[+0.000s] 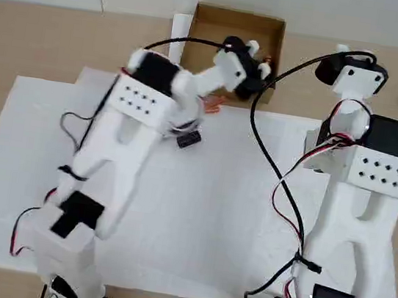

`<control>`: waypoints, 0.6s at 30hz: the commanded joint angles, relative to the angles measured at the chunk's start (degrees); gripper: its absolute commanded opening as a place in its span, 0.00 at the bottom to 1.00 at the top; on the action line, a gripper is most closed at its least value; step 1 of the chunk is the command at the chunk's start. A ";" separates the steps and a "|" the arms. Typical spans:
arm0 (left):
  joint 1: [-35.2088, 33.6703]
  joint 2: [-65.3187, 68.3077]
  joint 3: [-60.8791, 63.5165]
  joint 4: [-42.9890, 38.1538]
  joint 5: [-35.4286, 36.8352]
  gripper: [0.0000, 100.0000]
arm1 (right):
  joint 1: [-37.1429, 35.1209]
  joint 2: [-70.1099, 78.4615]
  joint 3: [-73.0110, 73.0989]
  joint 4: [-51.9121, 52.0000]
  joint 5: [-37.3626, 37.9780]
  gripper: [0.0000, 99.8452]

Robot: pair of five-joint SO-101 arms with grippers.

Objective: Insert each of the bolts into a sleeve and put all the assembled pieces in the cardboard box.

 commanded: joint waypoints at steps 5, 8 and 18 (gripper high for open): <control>-6.42 -10.99 16.40 0.88 -31.91 0.00 | 0.48 -2.51 -0.26 -0.75 -0.18 0.00; -6.59 -13.10 23.69 0.88 -40.26 0.00 | 0.40 -2.51 -0.26 -0.75 -0.18 0.00; -7.38 -10.37 27.91 0.53 -50.29 0.01 | 0.04 -2.59 -2.46 -0.75 -0.09 0.00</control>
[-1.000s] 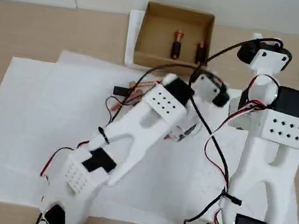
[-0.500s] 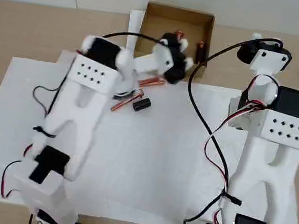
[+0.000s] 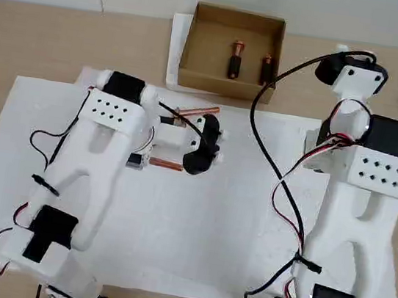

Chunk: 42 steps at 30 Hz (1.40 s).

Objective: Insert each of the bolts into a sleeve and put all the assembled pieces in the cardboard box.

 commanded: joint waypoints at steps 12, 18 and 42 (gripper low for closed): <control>-4.22 10.37 -0.04 -7.12 -15.56 0.04 | -6.64 -2.59 -6.77 -0.40 -0.09 0.00; -4.22 15.74 -0.04 -12.75 -15.21 0.06 | -6.46 -2.59 -6.77 -0.31 -0.09 0.00; -5.27 16.35 -37.05 1.14 57.14 0.08 | -6.55 -2.59 -9.41 -0.75 -0.09 0.00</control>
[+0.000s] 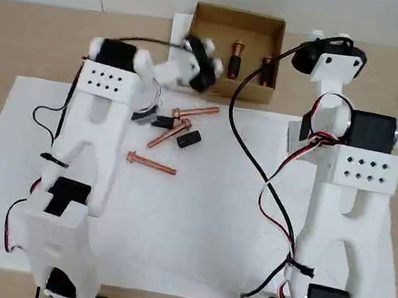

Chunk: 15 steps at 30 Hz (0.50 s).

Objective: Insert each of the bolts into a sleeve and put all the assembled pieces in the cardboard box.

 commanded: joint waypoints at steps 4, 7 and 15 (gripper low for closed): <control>-0.44 -0.70 -5.93 1.23 35.43 0.05 | -0.31 -2.59 -5.36 -0.84 -0.09 0.00; -0.18 -1.23 -6.29 1.23 42.64 0.01 | -0.22 -2.59 -5.36 -1.10 0.00 0.00; -0.09 -10.81 4.79 1.23 67.87 0.19 | -0.04 -2.59 -5.36 -1.10 2.29 0.00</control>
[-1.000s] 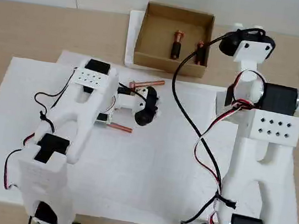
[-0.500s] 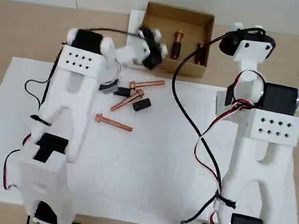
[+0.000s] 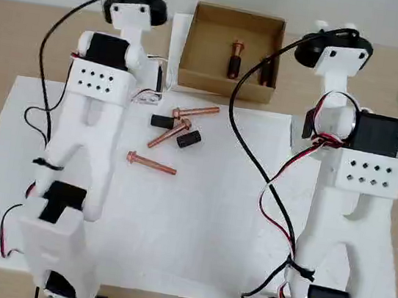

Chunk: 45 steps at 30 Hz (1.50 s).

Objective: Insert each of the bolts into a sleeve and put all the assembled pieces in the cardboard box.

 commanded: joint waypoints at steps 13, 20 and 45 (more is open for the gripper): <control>2.73 -11.69 27.47 -1.93 32.53 0.32 | -0.40 -2.42 -2.73 -1.01 0.70 0.00; 2.81 -11.69 36.35 -10.02 33.76 0.32 | -0.40 -2.42 -2.73 -0.48 0.62 0.00; 2.64 -11.60 45.49 -19.69 35.69 0.14 | -0.40 -2.42 -2.73 -0.48 0.62 0.00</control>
